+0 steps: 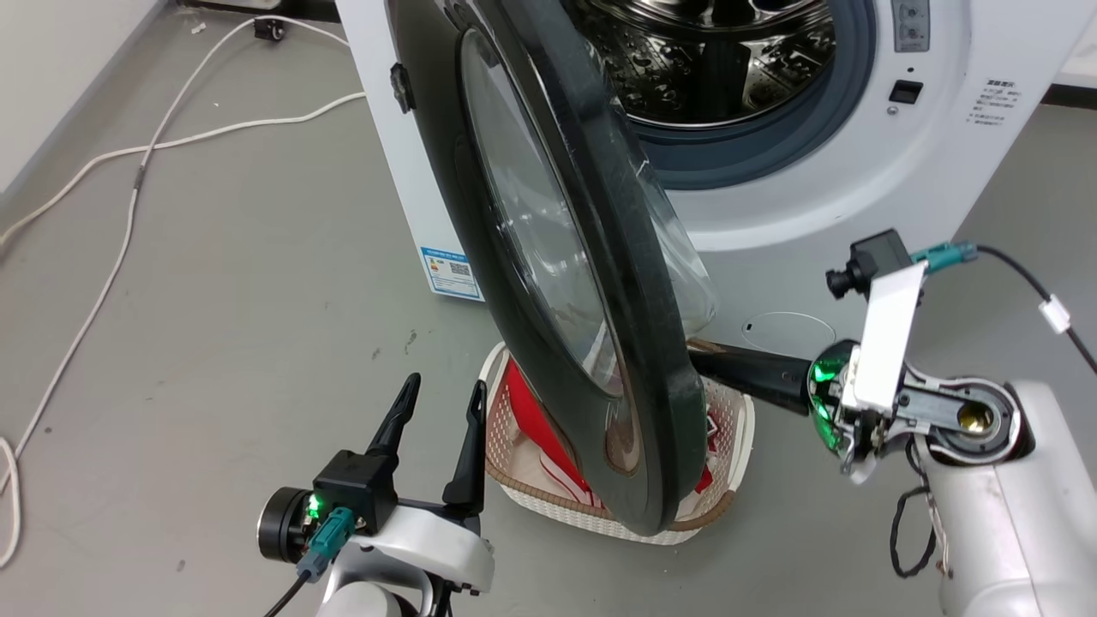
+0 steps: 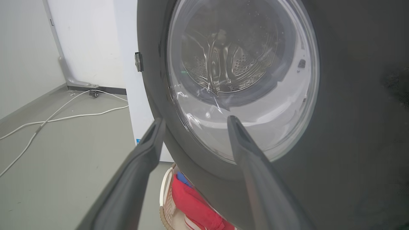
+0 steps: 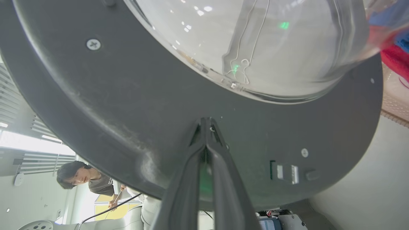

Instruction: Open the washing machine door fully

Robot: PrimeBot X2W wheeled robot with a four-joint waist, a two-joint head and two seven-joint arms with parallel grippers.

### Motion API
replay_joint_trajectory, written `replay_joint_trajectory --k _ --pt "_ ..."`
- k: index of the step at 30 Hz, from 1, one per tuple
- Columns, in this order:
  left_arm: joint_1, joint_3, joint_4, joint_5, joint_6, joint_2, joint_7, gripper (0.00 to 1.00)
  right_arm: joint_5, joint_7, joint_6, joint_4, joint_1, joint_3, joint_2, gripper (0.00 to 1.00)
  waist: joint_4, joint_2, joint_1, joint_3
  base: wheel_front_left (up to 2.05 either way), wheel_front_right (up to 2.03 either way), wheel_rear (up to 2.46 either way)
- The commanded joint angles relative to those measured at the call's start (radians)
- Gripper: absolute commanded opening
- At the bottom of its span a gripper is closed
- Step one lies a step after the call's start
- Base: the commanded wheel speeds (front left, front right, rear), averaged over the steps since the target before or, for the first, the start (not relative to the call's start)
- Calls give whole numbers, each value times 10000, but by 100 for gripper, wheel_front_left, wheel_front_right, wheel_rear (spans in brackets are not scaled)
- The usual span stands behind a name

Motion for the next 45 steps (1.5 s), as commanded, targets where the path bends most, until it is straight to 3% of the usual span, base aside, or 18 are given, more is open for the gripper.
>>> replay_joint_trajectory --k 1,7,14,22,24,25,26,30,36,45 --pt "69 0 10 -30 7 -2 -20 100 1 -42 4 -143 287 -86 122 0 43 0 2 -24 0 0 0" --pt "186 39 78 -21 -49 -2 -20 100 557 -1276 4 -683 1085 -837 208 0 -43 0 2 -291 0 0 0" --pt "341 117 182 20 -126 0 -20 100 1410 -3490 4 -1265 2111 -1321 217 0 -470 0 2 -592 0 0 0" --pt "506 413 158 127 -203 3 -20 100 1441 -5352 4 -2152 3639 -1883 222 0 -1102 0 2 -721 0 0 0" --pt "572 507 146 148 -215 2 -20 100 1271 -5734 4 -2411 4006 -1937 213 49 -1265 0 2 -744 0 0 0" --pt "618 556 137 169 -210 2 -20 100 1145 -5893 4 -2528 4203 -1940 215 94 -1340 0 2 -760 0 0 0" --pt "662 594 137 185 -209 2 -20 100 1044 -6040 4 -2656 4380 -1940 215 100 -1398 0 2 -783 0 0 0" --pt "735 696 182 82 -218 1 -20 100 624 -6509 4 -3061 4877 -1935 215 100 -1541 0 2 -848 0 0 0" --pt "781 847 227 142 -232 1 -20 100 -1934 -8219 4 -4209 5701 -1861 129 100 -1681 0 2 -886 0 0 0" --pt "796 1048 268 315 -225 7 -20 100 -8005 -11046 3 -5186 6290 -1348 -683 100 -1836 0 2 -1018 0 0 0"
